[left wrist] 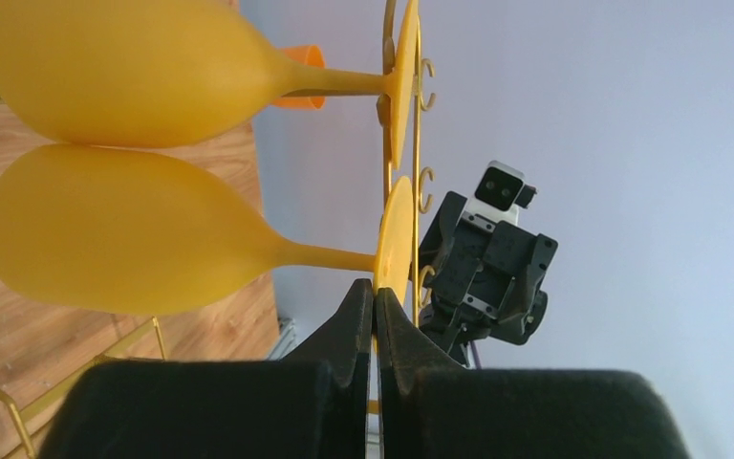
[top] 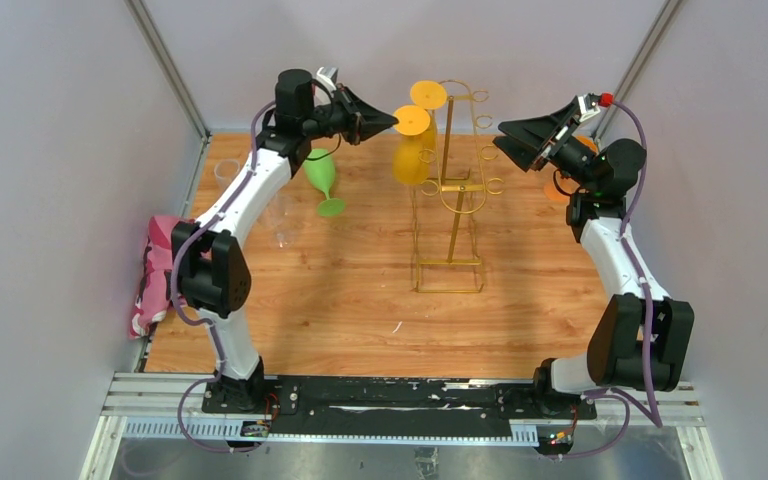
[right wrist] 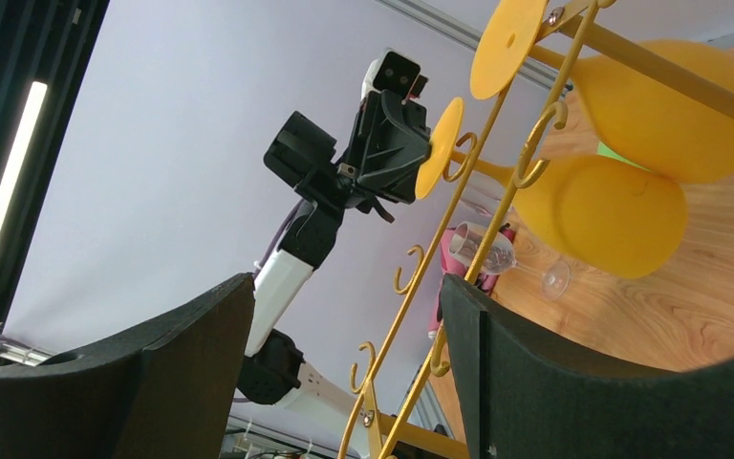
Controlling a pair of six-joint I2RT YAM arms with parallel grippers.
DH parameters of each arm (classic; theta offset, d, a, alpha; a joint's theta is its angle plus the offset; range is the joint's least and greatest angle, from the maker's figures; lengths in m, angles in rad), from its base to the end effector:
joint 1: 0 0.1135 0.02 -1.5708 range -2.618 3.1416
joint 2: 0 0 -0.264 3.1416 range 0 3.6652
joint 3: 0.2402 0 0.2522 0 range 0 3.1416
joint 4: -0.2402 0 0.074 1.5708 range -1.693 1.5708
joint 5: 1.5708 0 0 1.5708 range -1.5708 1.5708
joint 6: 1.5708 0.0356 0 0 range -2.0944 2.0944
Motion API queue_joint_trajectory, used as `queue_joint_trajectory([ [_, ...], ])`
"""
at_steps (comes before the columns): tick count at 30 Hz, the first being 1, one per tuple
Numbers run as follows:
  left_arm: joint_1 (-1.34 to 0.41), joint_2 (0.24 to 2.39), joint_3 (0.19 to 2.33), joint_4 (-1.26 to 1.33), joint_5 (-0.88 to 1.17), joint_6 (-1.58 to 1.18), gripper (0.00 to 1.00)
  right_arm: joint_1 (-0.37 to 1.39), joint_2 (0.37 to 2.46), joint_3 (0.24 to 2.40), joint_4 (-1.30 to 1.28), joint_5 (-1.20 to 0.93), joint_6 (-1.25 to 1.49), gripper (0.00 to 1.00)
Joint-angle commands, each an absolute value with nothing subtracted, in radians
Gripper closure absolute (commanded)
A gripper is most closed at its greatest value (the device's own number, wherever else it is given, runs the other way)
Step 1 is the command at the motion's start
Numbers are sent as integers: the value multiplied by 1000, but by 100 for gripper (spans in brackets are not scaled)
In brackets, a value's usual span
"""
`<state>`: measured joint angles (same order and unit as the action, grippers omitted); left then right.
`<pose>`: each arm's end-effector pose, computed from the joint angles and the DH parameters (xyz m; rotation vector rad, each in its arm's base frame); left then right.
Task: Take the wine glass off the wine glass rack
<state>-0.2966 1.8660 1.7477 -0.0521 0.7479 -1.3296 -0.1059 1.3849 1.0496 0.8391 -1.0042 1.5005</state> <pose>0.4192 -0.1534 0.3798 -0.4085 2.0451 -1.7460 0.3053 -0.0022 0.3940 0.0827 1.5223 1.6840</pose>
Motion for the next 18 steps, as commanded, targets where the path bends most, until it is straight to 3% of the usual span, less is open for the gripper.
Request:
queue_joint_trajectory([
  [1, -287, 1755, 1710, -99, 732, -1260, 100, -121, 1386, 1036, 883, -1030, 1502, 24],
  [13, -230, 1564, 1615, -227, 621, -1106, 100, -121, 1379, 1031, 889, -1037, 1502, 23],
  [18, -231, 1433, 1680, -345, 576, -926, 100, -121, 1379, 1051, 890, -1053, 1472, 23],
])
